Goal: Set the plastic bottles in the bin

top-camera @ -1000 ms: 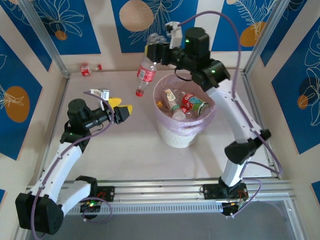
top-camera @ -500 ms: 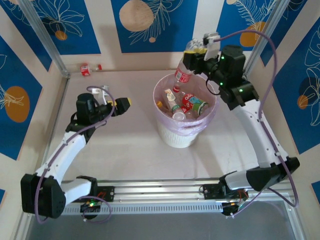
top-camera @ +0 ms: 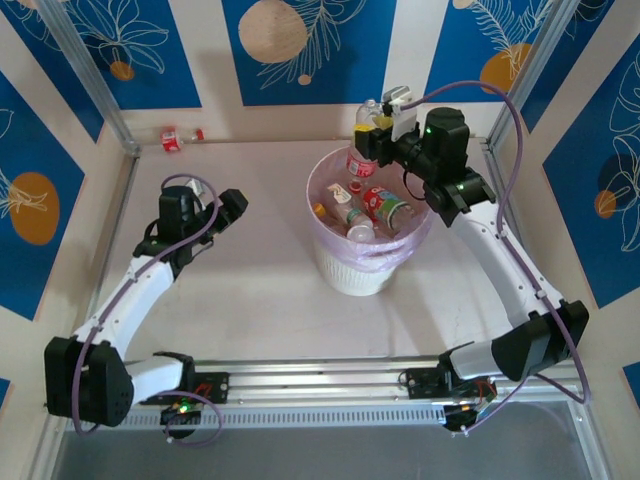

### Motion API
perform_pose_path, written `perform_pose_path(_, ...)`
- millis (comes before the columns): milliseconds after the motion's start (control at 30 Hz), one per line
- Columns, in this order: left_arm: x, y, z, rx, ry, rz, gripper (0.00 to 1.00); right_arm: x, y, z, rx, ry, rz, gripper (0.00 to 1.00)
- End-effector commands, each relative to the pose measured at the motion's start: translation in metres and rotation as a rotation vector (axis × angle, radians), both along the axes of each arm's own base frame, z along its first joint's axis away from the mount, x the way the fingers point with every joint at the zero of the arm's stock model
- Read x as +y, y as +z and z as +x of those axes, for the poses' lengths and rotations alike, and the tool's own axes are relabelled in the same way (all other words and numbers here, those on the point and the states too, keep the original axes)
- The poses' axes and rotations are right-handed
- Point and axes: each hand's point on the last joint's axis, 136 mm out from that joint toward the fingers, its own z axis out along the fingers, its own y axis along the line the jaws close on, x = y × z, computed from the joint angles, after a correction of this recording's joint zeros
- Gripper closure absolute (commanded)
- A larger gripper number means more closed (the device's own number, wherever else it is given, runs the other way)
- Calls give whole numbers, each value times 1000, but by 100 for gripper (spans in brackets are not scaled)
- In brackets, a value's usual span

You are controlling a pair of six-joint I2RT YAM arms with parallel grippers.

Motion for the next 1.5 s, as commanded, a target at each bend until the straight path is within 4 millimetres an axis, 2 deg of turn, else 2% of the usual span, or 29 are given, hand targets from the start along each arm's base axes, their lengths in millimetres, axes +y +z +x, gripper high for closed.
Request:
perform_pose_path(0,5,5,10,-8,47,-39,4,-7,-13,-2,19,-5,-38,86)
perform_pose_path(200,-4,1,18,-5,26,-97,4,-5,45,-29,-65,41,-12,85)
perform_pose_path(333,4,-11,19,38,86,-91,4,-9,58,-36,-111,28,-38,85)
perform_pose_path(467,8,-20,19,65,114,-93,4,-9,47,-27,-128,23,-146,85)
perform_pose_path(733,11,-19,18,64,119,-88,3,-11,23,-17,-168,18,-371,86)
perform_pose_path(1000,10,-20,20,62,114,-102,3,13,-23,-23,-100,143,-500,82)
perform_pose_path(1100,10,-19,19,57,113,-99,3,21,-37,-25,-66,176,-517,73)
perform_pose_path(1267,11,-19,18,54,113,-96,4,29,-42,-31,-42,207,-497,51)
perform_pose_path(1367,11,-20,18,55,111,-92,3,33,-35,-36,-47,217,-485,45)
perform_pose_path(1467,11,-21,18,54,109,-93,3,36,-22,-44,-45,236,-450,32)
